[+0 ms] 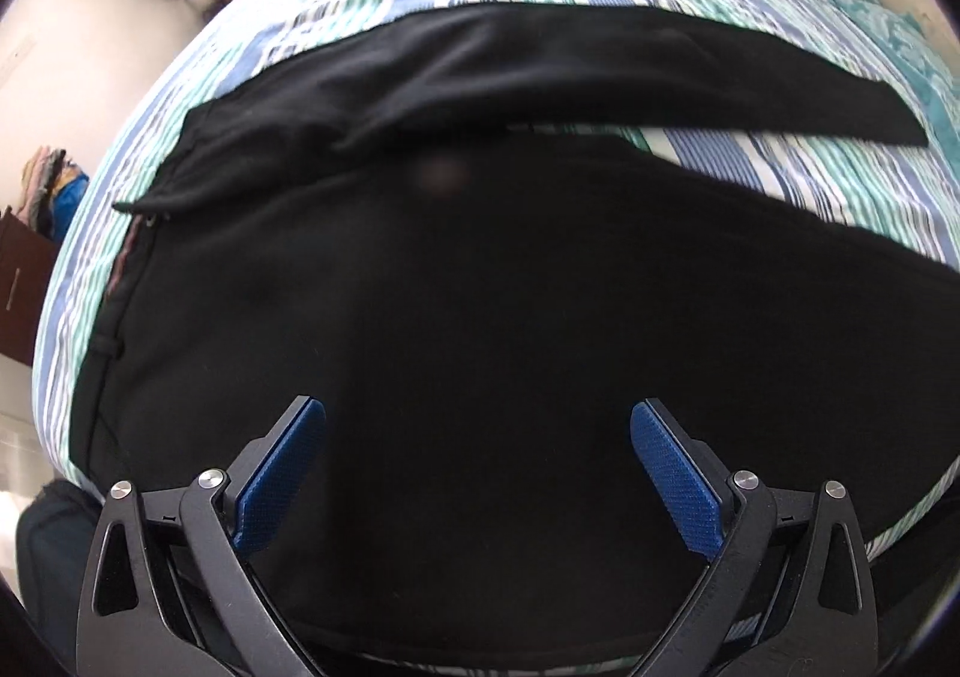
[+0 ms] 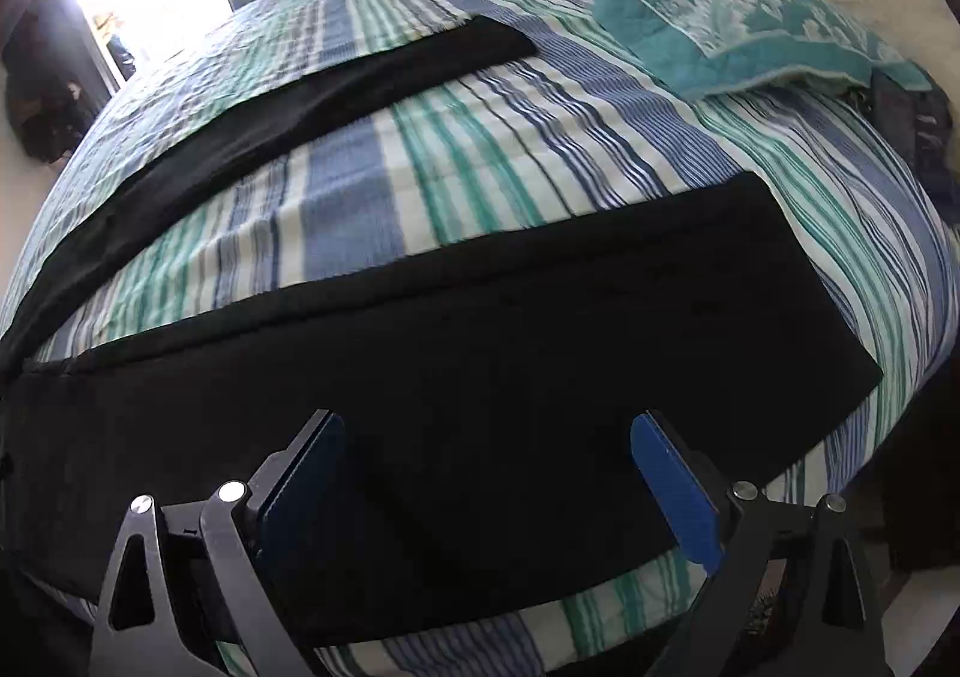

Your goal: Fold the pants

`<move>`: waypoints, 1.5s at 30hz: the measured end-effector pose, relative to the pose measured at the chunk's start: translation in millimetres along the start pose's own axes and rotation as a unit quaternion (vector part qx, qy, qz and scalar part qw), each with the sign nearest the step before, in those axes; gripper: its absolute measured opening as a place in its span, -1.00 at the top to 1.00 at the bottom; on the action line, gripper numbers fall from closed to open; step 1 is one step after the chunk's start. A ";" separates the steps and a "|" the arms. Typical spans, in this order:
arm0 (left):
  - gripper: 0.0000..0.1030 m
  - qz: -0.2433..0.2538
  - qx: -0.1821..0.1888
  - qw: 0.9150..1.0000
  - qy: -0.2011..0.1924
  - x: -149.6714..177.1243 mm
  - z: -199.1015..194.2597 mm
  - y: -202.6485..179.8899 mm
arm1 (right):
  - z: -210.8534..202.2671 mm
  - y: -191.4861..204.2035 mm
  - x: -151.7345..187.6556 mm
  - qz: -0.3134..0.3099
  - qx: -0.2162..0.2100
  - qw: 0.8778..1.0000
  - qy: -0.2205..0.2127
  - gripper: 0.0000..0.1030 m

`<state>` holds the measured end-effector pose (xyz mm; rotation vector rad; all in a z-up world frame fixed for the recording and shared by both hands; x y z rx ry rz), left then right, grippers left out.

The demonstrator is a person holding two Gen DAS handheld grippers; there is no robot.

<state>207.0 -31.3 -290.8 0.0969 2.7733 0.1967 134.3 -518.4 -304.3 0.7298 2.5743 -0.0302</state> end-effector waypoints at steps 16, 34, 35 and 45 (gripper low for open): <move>-0.99 -0.004 0.032 0.999 -0.031 23.4 -1.7 -18.5 | -57.4 225.4 81.8 -0.127 -0.151 0.980 -0.026 -0.80; -0.99 -0.002 0.083 0.996 -0.040 33.9 -13.6 -5.5 | -85.9 233.0 111.2 -0.195 -0.102 0.971 -0.097 -1.00; -0.99 -0.008 0.086 0.995 -0.041 36.7 -17.0 -2.1 | -83.2 235.9 110.5 -0.205 -0.100 0.969 -0.096 -1.00; -0.99 -0.033 0.058 0.997 -0.038 47.3 -17.9 17.2 | -37.3 194.3 107.9 -0.175 -0.079 0.980 -0.047 -1.00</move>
Point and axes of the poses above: each gripper's, at about its wrist camera, not at the fingertips, and z roughly the way its jaws point, y to its left, x to its underside, the point moved 8 cm from there along z, roughly the way its jaws point, and after that the axes turned 2 degrees about -x, right-handed, at the moved point
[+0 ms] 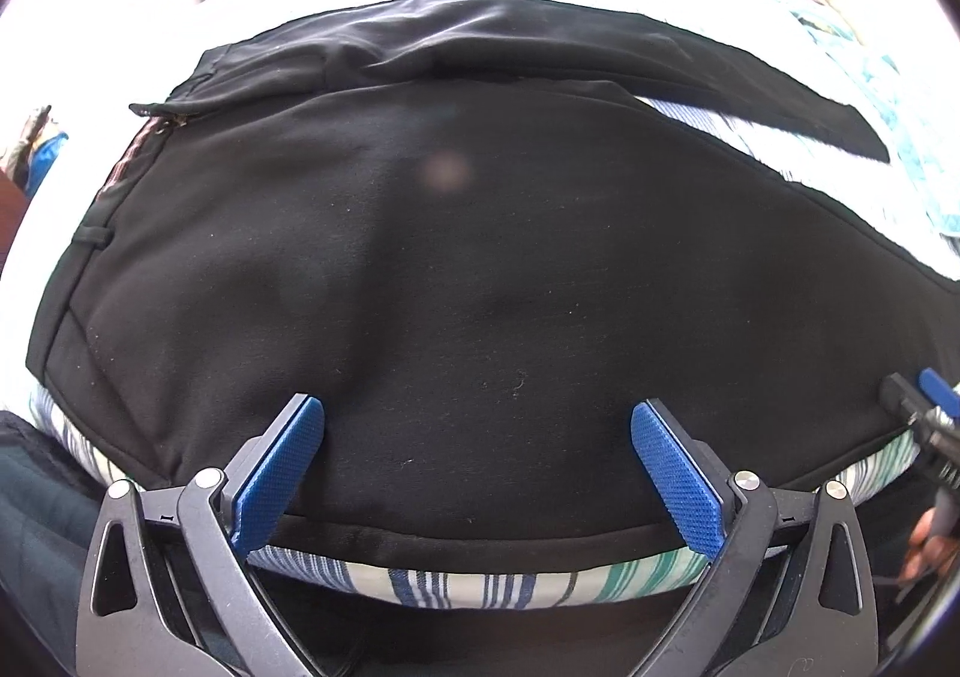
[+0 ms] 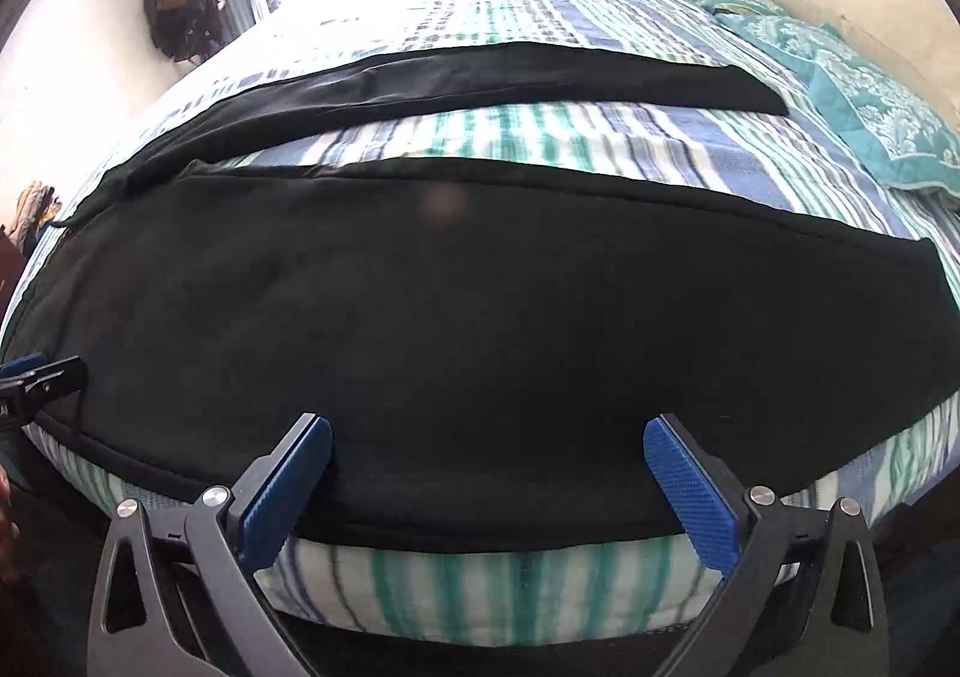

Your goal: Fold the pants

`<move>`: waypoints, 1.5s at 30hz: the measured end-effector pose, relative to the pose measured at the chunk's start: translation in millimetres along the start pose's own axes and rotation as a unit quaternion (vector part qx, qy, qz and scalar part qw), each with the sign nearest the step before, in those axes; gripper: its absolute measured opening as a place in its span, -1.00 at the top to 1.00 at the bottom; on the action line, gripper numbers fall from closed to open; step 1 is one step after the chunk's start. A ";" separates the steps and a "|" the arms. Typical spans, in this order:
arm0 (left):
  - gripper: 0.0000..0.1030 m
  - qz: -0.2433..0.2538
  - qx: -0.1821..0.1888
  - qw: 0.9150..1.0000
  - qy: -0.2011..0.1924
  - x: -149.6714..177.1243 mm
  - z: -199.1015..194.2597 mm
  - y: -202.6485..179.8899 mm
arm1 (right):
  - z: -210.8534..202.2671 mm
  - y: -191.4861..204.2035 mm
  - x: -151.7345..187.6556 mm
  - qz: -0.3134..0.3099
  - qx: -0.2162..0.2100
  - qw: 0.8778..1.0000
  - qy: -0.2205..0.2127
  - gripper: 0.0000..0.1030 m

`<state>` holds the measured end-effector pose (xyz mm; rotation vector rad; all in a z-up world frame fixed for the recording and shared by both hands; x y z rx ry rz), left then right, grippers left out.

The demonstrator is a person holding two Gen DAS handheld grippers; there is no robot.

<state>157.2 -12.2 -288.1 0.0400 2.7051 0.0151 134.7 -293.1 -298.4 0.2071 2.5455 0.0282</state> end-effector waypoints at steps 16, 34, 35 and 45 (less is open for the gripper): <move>-0.99 -0.013 -0.015 1.000 -0.021 -5.2 0.9 0.9 | -67.0 -210.9 5.0 0.285 0.106 0.947 -0.101 -1.00; -0.99 -0.057 -0.046 0.994 -0.082 -21.6 -19.2 25.4 | -43.6 -11.9 -36.5 -0.082 0.036 0.988 -0.124 -1.00; -0.99 -0.057 -0.048 0.994 -0.085 -21.1 -21.0 26.1 | -42.6 -5.6 -36.5 -0.092 0.032 0.987 -0.125 -1.00; -0.99 -0.057 -0.065 0.989 -0.117 -31.8 -37.8 33.3 | -35.5 25.5 -31.5 -0.151 0.016 0.981 -0.121 -1.00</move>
Point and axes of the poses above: each gripper's, at about its wrist camera, not at the fingertips, and z roughly the way its jaws point, y to its left, x to its underside, the point moved 8 cm from there along z, roughly the way its jaws point, and after that the axes turned 2 degrees about -x, right-handed, at the moved point
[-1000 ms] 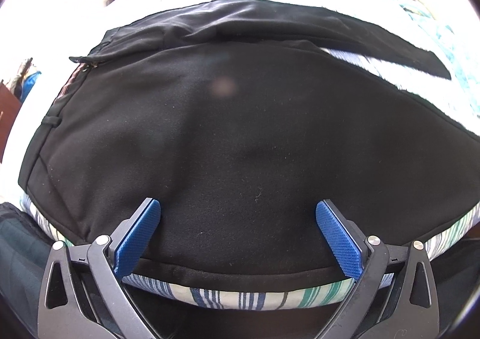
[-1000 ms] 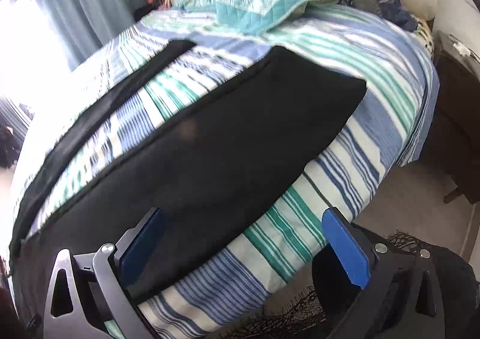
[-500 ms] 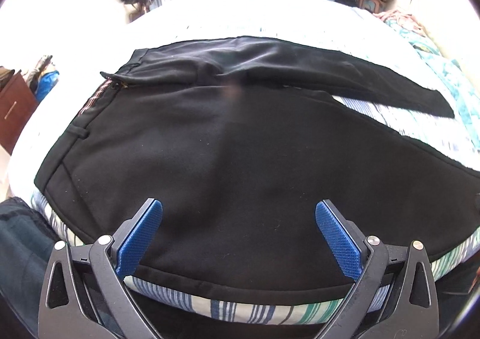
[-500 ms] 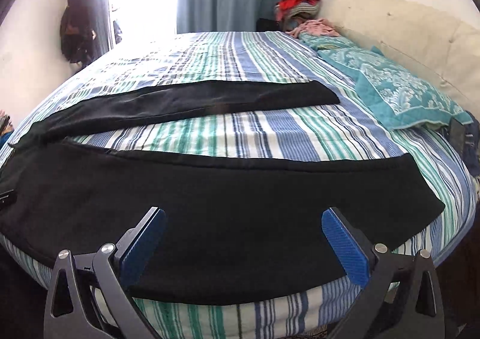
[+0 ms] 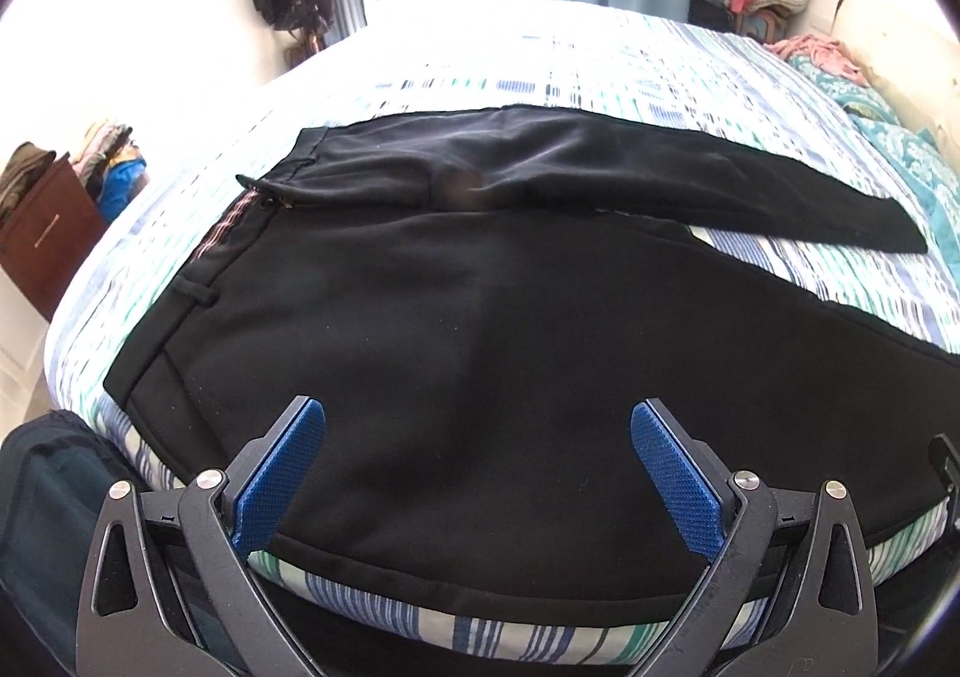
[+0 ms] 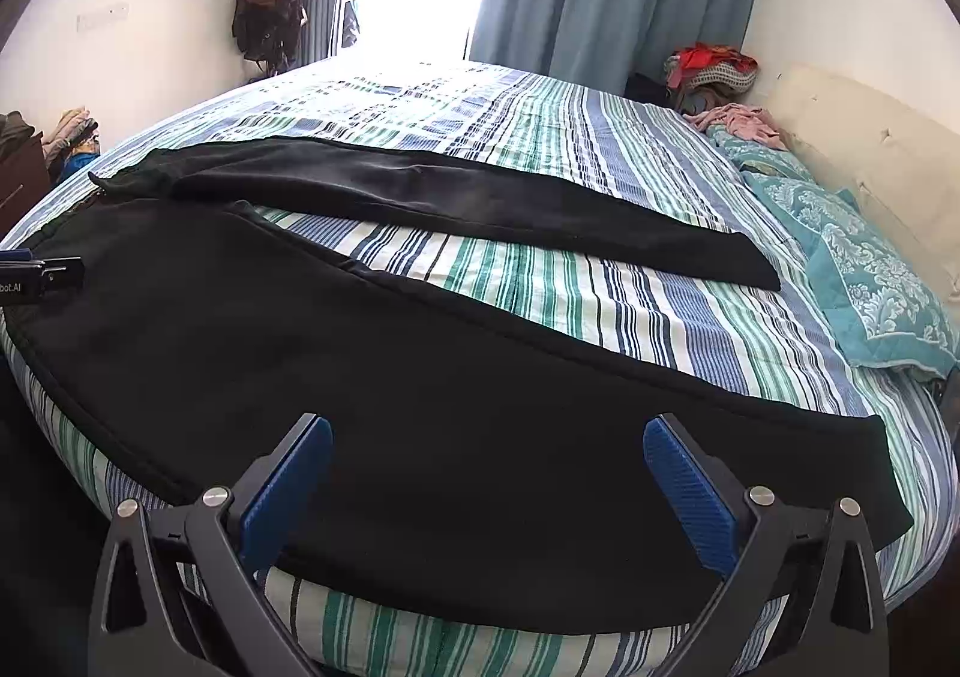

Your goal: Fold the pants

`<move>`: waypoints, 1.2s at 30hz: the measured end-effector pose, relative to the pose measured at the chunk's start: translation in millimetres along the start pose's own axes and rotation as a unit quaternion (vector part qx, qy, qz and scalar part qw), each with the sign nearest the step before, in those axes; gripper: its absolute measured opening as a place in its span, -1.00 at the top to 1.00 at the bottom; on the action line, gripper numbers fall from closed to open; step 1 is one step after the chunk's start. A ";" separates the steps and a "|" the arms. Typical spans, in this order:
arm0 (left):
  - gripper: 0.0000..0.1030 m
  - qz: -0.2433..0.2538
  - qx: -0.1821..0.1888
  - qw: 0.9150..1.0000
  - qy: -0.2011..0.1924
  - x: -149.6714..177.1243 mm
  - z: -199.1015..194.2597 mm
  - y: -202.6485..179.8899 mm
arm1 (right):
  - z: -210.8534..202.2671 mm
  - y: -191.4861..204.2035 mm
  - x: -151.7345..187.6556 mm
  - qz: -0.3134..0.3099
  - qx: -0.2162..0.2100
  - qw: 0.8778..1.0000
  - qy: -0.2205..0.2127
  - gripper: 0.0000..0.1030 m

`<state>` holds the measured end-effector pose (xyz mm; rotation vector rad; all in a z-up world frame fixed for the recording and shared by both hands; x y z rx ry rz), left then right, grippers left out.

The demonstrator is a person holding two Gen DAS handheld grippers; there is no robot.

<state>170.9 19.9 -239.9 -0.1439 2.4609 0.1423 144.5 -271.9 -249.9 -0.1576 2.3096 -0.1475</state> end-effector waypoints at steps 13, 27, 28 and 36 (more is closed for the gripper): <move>-0.99 0.002 0.020 1.000 -0.021 -33.5 -21.7 -6.6 | 4.0 -25.8 -2.7 0.054 -0.006 0.999 0.003 -1.00; -0.99 -0.016 0.002 1.000 -0.013 -55.0 -7.8 0.1 | 16.4 -27.9 1.5 0.063 -0.025 0.998 0.016 -1.00; -0.99 -0.019 0.001 1.000 -0.014 -58.1 -7.4 1.3 | 17.3 -29.4 1.8 0.065 -0.025 0.997 0.016 -1.00; -0.99 -0.018 -0.008 1.000 -0.004 -50.0 -2.4 -2.9 | 25.6 -39.9 4.9 0.092 -0.030 0.995 0.030 -1.00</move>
Point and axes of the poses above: each gripper's, at about its wrist camera, not at the fingertips, and z roughly the way its jaws point, y to its left, x to its underside, the point moved 8 cm from there along z, roughly the way its jaws point, and after that the axes turned 2 degrees about -x, right-handed, at the moved point
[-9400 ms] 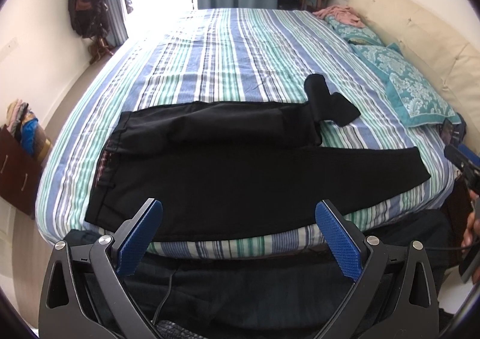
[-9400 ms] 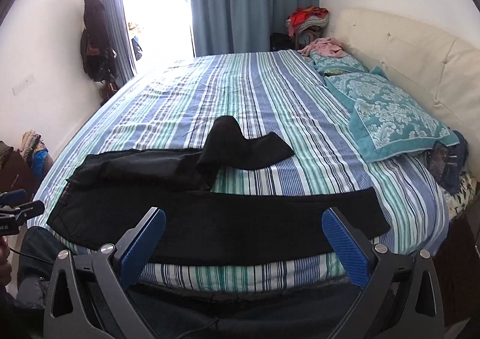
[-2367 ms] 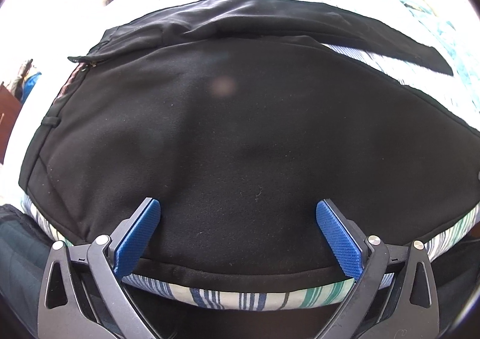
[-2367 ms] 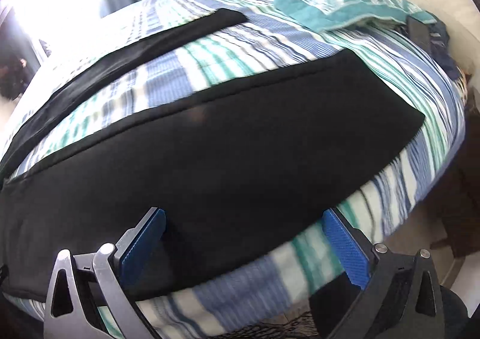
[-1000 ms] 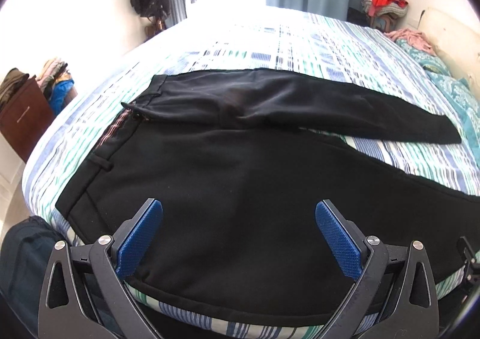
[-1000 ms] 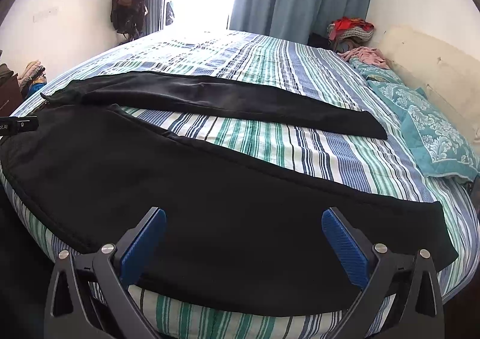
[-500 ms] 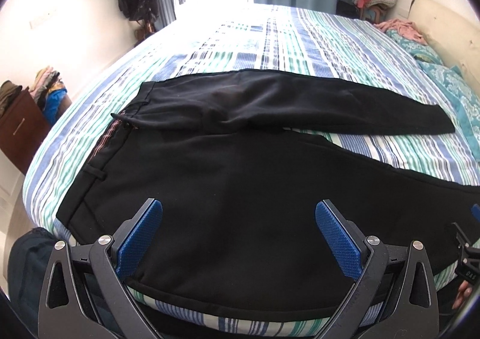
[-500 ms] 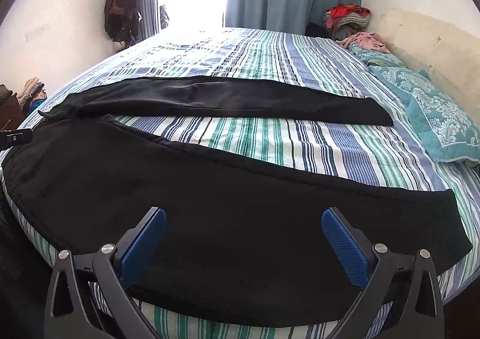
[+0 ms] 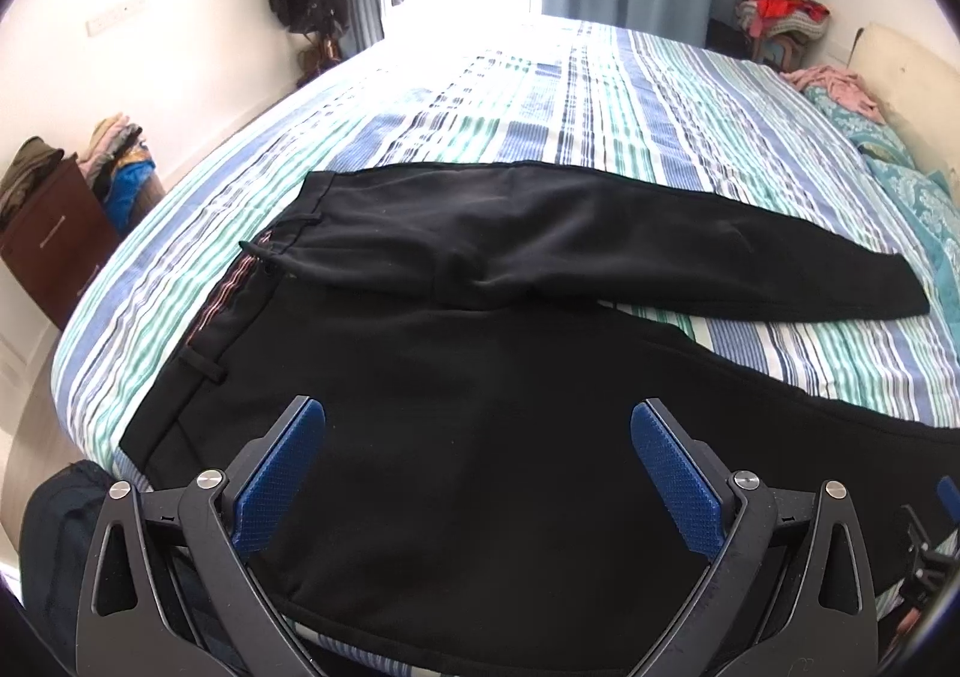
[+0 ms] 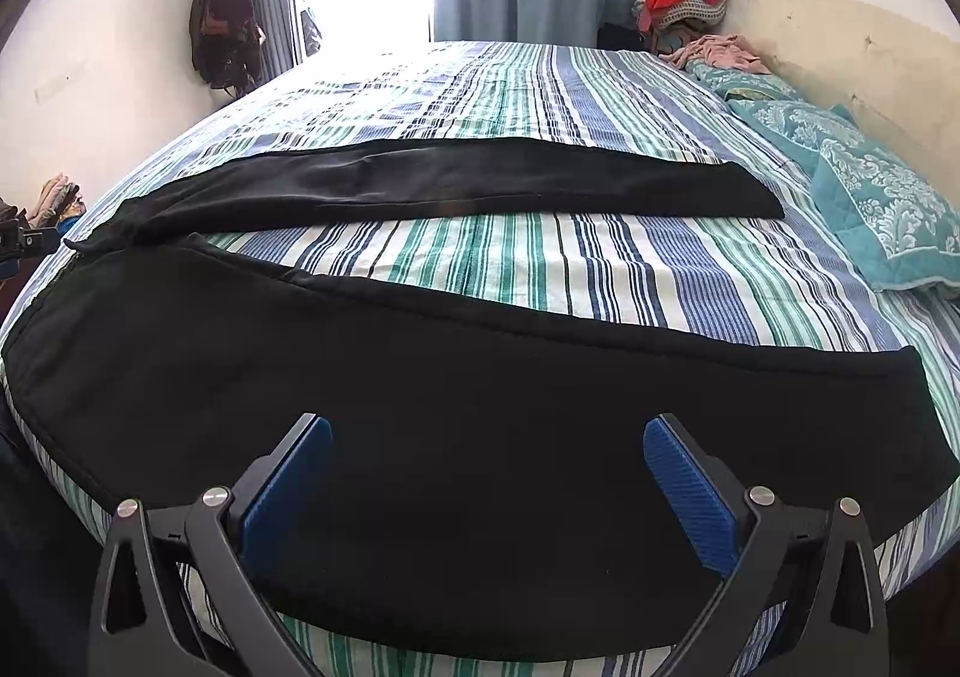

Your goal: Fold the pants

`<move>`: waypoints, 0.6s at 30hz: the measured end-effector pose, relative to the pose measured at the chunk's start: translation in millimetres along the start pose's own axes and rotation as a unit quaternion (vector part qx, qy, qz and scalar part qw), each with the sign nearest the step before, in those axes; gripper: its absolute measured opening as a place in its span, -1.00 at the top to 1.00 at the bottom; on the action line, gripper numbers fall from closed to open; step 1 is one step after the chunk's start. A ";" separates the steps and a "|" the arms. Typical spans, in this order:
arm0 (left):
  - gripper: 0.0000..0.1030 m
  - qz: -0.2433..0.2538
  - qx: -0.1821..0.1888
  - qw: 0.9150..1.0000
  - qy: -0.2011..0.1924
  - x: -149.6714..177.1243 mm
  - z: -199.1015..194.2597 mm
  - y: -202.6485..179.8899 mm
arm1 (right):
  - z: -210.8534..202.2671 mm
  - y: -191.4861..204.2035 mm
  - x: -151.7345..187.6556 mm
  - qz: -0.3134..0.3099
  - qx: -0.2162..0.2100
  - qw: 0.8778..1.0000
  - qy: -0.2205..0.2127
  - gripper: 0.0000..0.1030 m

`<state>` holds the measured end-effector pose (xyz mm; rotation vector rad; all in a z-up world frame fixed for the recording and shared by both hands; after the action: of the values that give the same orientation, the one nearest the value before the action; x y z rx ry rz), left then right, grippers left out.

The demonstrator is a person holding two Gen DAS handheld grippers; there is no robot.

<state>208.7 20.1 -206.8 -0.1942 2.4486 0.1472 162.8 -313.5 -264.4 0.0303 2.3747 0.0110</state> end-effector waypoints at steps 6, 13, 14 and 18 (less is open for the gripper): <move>-0.99 0.060 0.010 0.998 0.024 39.4 4.3 -36.0 | -3.7 -21.2 -7.3 0.032 0.004 0.999 -0.009 -1.00; -0.99 0.124 0.036 0.992 -0.012 24.2 3.7 -77.9 | -23.8 -93.9 -81.2 0.026 0.008 0.996 -0.089 -1.00; -0.99 0.118 0.036 0.992 -0.011 18.0 9.2 -78.9 | -3.1 -108.2 -89.1 0.017 0.005 0.999 -0.046 -1.00; -0.99 0.076 0.035 0.996 0.000 3.9 24.3 -73.5 | 57.2 -178.5 -130.1 0.011 0.036 0.999 0.034 -1.00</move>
<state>233.8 -48.7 -232.2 0.0243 2.4638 0.1273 292.8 -495.3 -218.4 0.0909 2.4412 -0.0642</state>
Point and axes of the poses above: each gripper's, at about its wrist camera, not at the fingertips, and z roughly the way its jaws point, y to its left, x to its underside, the point moved 8 cm from there along z, roughly the way its jaws point, and after that the axes turned 2 degrees about -x, right-handed, at the moved point
